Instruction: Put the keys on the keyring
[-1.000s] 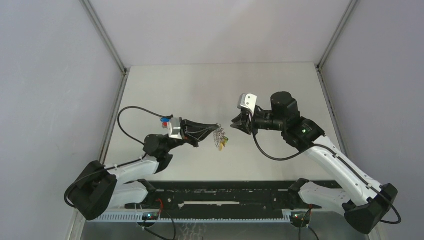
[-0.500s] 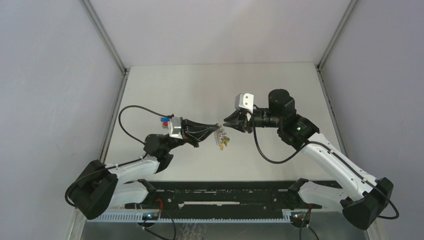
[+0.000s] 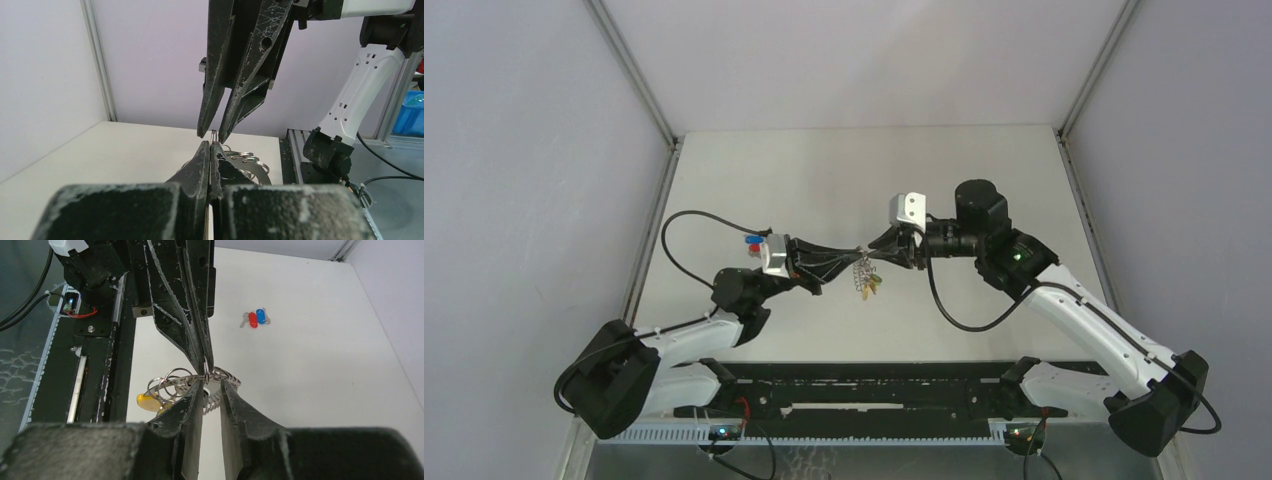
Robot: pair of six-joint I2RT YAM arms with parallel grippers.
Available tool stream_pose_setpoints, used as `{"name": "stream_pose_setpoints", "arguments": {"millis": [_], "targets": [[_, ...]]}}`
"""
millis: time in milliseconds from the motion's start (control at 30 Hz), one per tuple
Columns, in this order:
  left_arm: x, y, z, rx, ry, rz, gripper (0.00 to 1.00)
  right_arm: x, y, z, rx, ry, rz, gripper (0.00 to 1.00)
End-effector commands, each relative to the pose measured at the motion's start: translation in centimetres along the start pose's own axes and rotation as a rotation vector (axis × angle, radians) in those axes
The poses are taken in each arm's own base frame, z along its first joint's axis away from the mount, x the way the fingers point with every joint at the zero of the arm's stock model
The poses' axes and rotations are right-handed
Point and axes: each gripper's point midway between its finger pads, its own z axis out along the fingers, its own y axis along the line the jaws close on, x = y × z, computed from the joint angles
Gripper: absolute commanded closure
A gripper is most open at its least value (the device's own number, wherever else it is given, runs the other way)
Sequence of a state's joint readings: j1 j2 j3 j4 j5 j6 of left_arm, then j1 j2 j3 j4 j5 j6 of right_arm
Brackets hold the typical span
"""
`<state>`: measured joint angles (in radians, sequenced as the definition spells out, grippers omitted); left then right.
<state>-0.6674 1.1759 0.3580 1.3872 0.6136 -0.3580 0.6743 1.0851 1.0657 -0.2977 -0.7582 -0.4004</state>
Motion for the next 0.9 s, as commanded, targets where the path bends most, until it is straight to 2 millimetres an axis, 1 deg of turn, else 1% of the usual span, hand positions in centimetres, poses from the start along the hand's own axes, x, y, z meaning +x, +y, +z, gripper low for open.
{"name": "stream_pose_setpoints", "arguments": {"millis": [0,333,433,533,633,700,767,867], "targets": [[-3.9,-0.8,1.3,0.046,-0.109,0.059,1.00,-0.8,0.4,0.2,-0.025,-0.021,-0.030,0.82],[-4.3,-1.1,1.5,0.056,-0.121,0.060,1.00,-0.8,0.4,0.5,-0.029,-0.024,-0.029,0.87],[-4.2,-1.3,1.6,0.064,-0.117,0.058,1.00,-0.9,0.4,0.5,-0.027,-0.027,-0.031,0.92],[-3.9,-1.3,1.6,0.068,-0.109,0.054,1.00,-0.9,0.4,0.4,-0.021,-0.026,-0.032,1.00],[-3.5,-1.4,1.4,0.069,-0.100,0.053,0.99,-0.9,0.2,0.1,-0.005,-0.018,-0.033,1.00],[-3.0,-1.1,1.2,0.059,-0.089,0.049,0.94,-0.9,0.1,-0.2,0.015,-0.011,-0.032,1.00],[-2.6,-0.6,0.8,0.036,-0.080,0.044,0.83,-0.9,-0.3,-0.7,0.052,0.005,-0.028,1.00],[-2.1,0.5,0.2,-0.012,-0.069,0.043,0.72,-1.0,-0.7,-1.4,0.095,0.049,-0.013,1.00]]}}
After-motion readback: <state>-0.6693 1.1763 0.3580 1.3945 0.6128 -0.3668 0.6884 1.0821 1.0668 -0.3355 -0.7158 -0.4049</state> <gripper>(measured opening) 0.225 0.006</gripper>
